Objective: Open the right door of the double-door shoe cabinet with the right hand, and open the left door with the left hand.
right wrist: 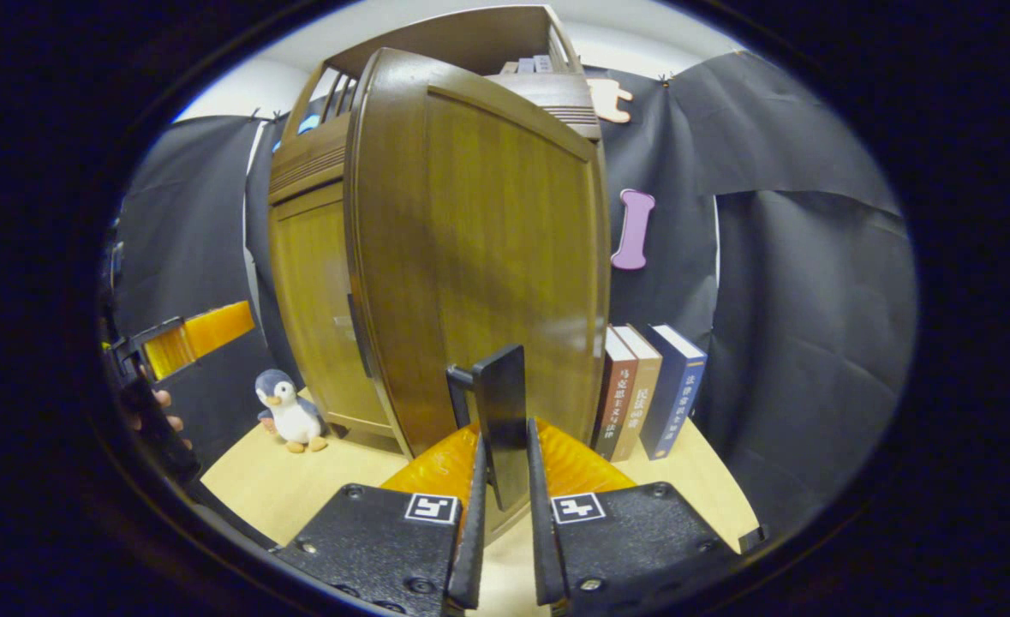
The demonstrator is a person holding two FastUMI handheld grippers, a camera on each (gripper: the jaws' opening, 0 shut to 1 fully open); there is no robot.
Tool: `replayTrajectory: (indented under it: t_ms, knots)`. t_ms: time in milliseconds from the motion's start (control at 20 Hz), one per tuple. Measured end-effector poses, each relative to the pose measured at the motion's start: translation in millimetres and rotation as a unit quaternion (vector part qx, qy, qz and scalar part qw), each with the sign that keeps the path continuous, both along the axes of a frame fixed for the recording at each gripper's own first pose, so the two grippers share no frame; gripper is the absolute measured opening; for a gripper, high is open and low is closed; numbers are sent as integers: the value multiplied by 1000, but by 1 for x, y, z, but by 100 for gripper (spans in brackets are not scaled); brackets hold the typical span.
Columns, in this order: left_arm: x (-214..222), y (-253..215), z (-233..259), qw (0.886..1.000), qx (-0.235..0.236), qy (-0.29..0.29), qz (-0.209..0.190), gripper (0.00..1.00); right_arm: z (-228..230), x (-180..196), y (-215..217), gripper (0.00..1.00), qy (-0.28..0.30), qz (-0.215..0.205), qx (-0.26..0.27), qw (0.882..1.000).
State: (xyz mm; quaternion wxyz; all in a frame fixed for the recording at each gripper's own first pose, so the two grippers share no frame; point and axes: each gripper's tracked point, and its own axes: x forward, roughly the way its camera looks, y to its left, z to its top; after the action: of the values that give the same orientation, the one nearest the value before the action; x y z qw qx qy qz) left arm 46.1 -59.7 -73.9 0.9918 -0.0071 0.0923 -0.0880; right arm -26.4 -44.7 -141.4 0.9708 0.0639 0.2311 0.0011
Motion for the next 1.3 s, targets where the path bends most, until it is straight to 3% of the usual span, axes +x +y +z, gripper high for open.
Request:
replayTrajectory:
  t_ms: [50, 100, 300, 350, 550, 600, 650, 1300]
  knots:
    - [4, -5, -4, 1000, 1, 3, -4, 100, 0, -3, -8, 25, -1, -7, -4, 1000]
    - [7, -10, -6, 1000, 1, 6, -9, 95, 2, -6, -17, 24, -4, -16, -12, 1000]
    - [19, -30, -17, 1000, 0, 21, -16, 95, 6, -13, -57, 23, -11, -63, -35, 997]
    - [22, -37, -20, 1000, 0, 24, -20, 95, 8, -15, -65, 18, -14, -72, -35, 997]
    - [35, -49, -30, 999, 10, 34, -23, 95, 8, -18, -84, 14, -20, -81, -29, 996]
    - [38, -49, -33, 999, 11, 37, -22, 95, 9, -19, -88, 6, -21, -84, -31, 996]
    - [42, -50, -36, 999, 11, 41, -22, 95, 11, -21, -88, 14, -24, -85, -31, 996]
    - [63, -58, -55, 998, 17, 56, -16, 95, 10, -22, -103, 14, -27, -74, -24, 997]
